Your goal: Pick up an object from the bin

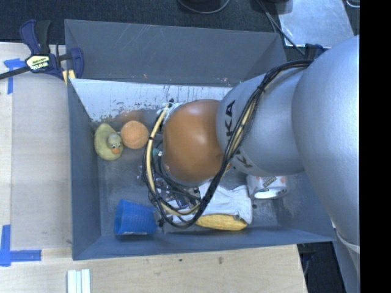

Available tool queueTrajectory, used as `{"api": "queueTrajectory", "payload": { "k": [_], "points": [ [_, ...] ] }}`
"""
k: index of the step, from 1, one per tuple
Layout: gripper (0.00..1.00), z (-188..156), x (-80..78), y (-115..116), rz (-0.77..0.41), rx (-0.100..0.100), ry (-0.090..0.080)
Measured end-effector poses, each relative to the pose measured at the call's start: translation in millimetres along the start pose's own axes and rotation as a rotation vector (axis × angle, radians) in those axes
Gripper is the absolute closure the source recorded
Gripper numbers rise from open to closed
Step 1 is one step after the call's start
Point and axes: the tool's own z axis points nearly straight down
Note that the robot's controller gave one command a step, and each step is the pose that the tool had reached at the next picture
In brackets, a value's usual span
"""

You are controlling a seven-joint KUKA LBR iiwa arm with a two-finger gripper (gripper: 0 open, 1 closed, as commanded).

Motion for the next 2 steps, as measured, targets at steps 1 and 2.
{"api": "queueTrajectory", "payload": {
  "k": [1,2],
  "points": [
    [0.0,15.0,2.0,-11.9,0.055,-0.001,0.005],
    [0.0,21.1,-2.6,-32.1,0.318,-0.001,-0.001]
  ]
}}
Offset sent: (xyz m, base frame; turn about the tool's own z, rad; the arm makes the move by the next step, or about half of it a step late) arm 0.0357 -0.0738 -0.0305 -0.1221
